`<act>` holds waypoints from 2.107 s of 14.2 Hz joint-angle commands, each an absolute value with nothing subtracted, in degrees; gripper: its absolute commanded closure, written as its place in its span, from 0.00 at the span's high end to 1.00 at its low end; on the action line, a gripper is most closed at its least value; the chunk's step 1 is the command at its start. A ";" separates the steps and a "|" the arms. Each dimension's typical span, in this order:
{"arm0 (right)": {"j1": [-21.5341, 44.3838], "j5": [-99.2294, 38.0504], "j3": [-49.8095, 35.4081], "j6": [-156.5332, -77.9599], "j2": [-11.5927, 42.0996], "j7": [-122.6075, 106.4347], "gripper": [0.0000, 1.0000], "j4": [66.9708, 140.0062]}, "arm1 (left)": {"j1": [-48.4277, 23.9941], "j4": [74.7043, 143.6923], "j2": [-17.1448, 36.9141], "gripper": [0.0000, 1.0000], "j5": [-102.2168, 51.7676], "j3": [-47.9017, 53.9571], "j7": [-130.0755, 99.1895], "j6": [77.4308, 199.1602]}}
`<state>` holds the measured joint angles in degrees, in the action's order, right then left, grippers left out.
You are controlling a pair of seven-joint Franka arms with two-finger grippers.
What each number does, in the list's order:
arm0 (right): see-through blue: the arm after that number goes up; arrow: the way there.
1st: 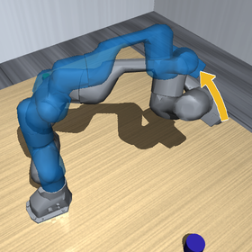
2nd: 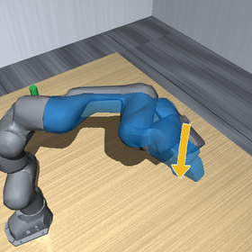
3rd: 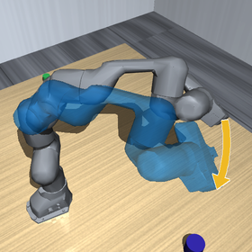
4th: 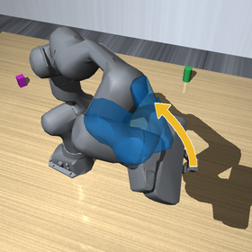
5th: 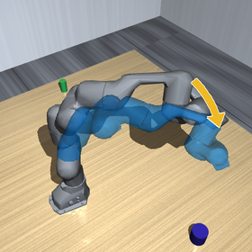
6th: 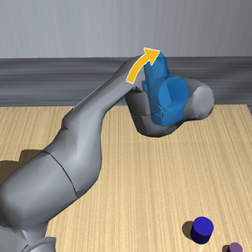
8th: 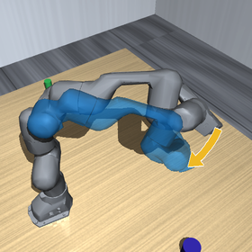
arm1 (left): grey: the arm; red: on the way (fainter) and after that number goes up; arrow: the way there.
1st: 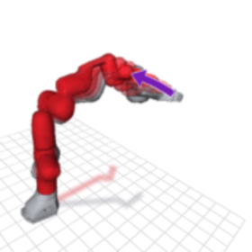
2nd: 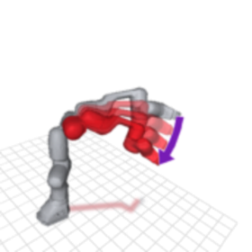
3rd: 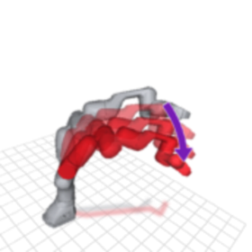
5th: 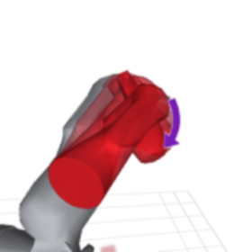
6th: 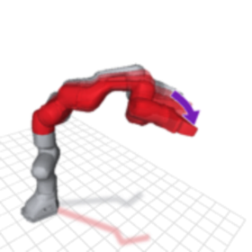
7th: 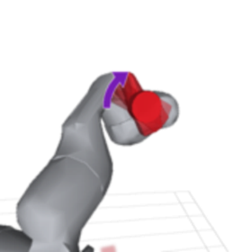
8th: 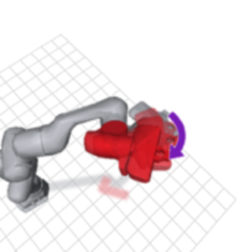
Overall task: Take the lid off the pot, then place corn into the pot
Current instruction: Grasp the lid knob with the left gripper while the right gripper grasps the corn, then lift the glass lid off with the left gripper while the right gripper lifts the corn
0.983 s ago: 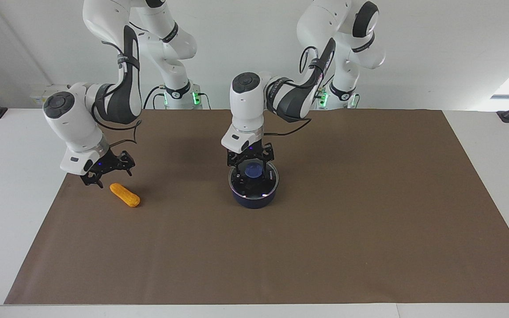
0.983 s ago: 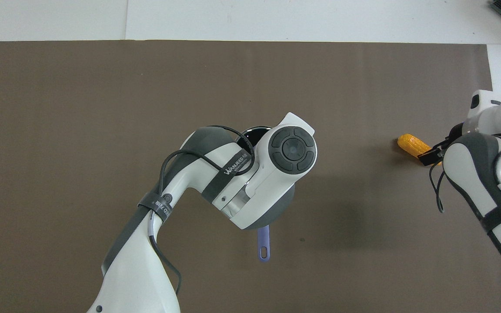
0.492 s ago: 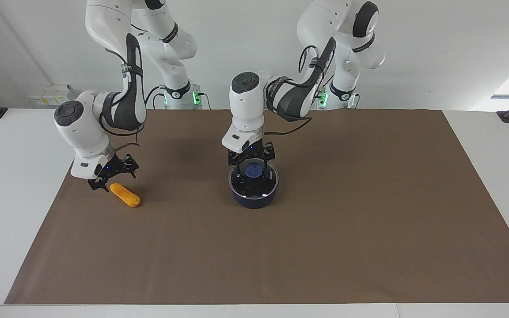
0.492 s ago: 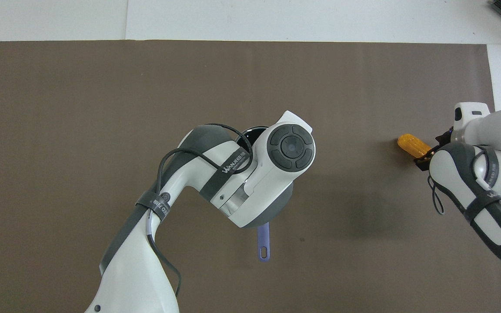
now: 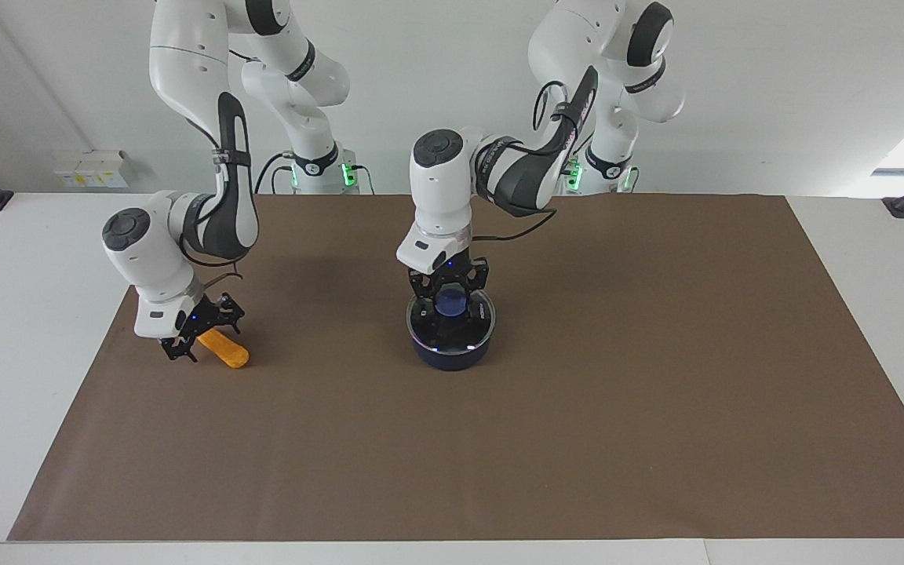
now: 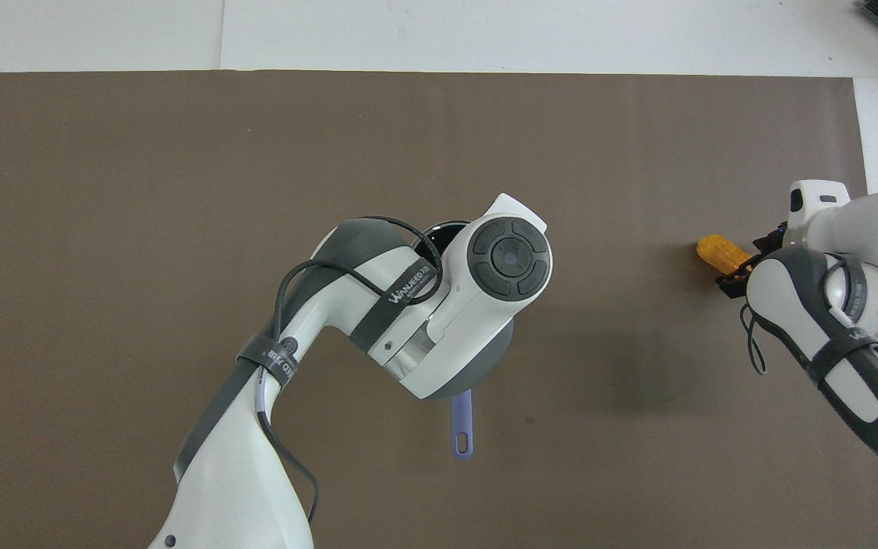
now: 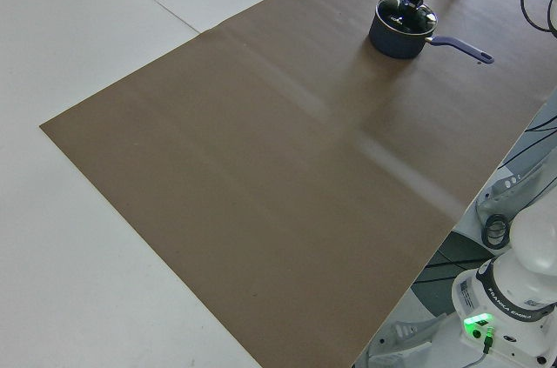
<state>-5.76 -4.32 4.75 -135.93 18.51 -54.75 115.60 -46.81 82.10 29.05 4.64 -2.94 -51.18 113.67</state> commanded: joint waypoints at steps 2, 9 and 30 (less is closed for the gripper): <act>-5.27 -6.33 4.66 -136.41 17.93 -53.88 0.95 116.02 | -47.20 80.68 28.48 0.01 5.80 -3.25 -53.17 111.97; -5.19 -6.24 4.66 -138.08 18.54 -53.44 0.00 115.58 | -44.75 80.77 24.17 0.00 6.59 -3.61 -52.56 111.62; 9.29 -3.27 3.87 -120.32 13.27 -7.52 0.00 96.68 | -14.60 100.97 16.27 0.00 6.68 -3.60 -29.81 114.07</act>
<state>6.13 -6.18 3.78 -121.49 13.16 -14.85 97.32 -16.92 95.83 19.85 5.50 -4.39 -31.87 110.95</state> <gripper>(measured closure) 0.630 0.379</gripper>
